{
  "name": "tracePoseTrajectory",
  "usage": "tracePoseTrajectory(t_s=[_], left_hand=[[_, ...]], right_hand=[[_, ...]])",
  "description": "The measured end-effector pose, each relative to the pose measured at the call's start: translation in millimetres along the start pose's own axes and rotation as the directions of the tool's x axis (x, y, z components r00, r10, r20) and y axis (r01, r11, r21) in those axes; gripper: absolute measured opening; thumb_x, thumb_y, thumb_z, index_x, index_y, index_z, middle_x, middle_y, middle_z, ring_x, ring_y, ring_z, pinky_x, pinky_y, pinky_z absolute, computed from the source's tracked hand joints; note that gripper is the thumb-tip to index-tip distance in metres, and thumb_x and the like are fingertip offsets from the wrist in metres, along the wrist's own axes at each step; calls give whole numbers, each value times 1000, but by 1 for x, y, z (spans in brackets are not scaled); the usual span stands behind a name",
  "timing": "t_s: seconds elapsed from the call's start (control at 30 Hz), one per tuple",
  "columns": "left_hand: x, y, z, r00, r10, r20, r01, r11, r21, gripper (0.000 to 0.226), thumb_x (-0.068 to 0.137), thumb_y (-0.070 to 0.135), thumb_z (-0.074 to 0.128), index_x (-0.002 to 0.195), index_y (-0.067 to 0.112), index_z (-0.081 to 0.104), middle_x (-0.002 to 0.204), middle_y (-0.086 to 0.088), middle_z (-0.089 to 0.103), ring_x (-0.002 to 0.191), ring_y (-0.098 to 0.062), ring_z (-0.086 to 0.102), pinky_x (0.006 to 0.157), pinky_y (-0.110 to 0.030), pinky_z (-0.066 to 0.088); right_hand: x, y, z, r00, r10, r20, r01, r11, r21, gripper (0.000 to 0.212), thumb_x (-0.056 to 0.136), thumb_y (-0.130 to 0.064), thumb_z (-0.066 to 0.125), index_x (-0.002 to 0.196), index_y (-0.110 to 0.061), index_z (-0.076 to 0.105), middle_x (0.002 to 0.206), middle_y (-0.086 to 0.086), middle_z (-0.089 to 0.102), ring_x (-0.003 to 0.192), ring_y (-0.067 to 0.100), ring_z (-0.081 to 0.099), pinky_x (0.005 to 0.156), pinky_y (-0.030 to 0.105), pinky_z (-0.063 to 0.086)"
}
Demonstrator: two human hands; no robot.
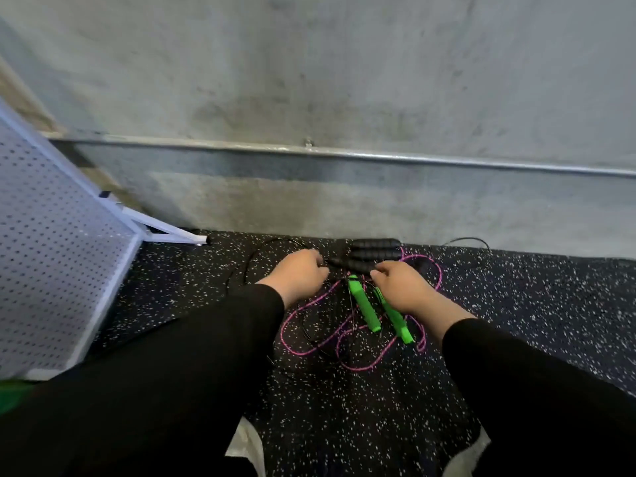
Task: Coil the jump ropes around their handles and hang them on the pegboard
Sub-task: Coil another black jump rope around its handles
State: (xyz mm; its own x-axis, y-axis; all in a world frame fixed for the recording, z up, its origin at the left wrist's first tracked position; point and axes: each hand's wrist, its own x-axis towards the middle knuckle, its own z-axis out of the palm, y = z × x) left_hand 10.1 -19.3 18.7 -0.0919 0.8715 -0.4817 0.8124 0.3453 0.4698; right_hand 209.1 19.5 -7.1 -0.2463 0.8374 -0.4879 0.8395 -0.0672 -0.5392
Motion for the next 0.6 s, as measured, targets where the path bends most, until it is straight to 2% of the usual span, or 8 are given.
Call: tracePoseTrajectory(t_s=[0.07, 0.17, 0.23, 0.37, 0.47, 0.53, 0.6], left_hand=[[12, -8, 22, 999, -25, 40, 23, 999, 49, 32, 102, 25, 51, 125, 7, 64, 125, -14, 68, 115, -33, 62, 89, -32, 47], [29, -15, 44, 995, -45, 86, 37, 995, 92, 34, 102, 27, 51, 129, 8, 61, 125, -13, 67, 114, -31, 62, 83, -30, 44], [41, -16, 58, 993, -39, 112, 25, 993, 118, 31, 102, 26, 51, 125, 8, 61, 121, -13, 67, 110, -31, 62, 79, -30, 43], [58, -22, 81, 986, -8, 167, -21, 985, 170, 21, 102, 27, 50, 112, 12, 60, 113, -11, 67, 100, -29, 61, 79, -34, 46], [66, -31, 90, 980, -15, 200, -24, 981, 191, 23, 102, 27, 49, 114, 12, 60, 113, -11, 66, 106, -31, 61, 79, -33, 44], [69, -39, 92, 977, -30, 211, -10, 983, 182, 23, 102, 27, 49, 116, 12, 60, 112, -10, 66, 106, -31, 61, 79, -33, 43], [71, -44, 94, 975, -44, 218, 6, 985, 172, 24, 102, 27, 49, 118, 13, 60, 112, -9, 66, 106, -30, 62, 80, -33, 44]], right_hand=[[11, 16, 3, 998, 44, 48, -43, 998, -38, 39, 107, -27, 45, 133, -1, 58, 131, 19, 64, 118, 35, 60, 100, 37, 47], [30, 33, 9, 991, 93, 92, -85, 992, -91, 44, 107, -30, 44, 143, -5, 51, 140, 17, 59, 126, 34, 56, 104, 35, 44], [42, 43, 16, 988, 104, 116, -88, 986, -141, 47, 107, -31, 43, 147, -6, 48, 143, 18, 56, 130, 34, 54, 106, 34, 42], [62, 57, 42, 978, 84, 189, -43, 976, -213, 44, 108, -29, 39, 142, -3, 50, 140, 20, 57, 126, 34, 56, 103, 37, 45], [76, 61, 72, 960, 96, 264, -32, 971, -237, 43, 109, -28, 37, 148, -10, 44, 135, 17, 60, 119, 32, 60, 96, 36, 48], [84, 64, 93, 947, 101, 306, -22, 968, -250, 46, 109, -27, 38, 153, -14, 38, 140, 17, 58, 119, 29, 58, 101, 36, 46], [91, 67, 112, 939, 101, 327, -7, 961, -277, 45, 108, -24, 38, 151, -13, 39, 145, 19, 53, 124, 31, 56, 107, 40, 44]])
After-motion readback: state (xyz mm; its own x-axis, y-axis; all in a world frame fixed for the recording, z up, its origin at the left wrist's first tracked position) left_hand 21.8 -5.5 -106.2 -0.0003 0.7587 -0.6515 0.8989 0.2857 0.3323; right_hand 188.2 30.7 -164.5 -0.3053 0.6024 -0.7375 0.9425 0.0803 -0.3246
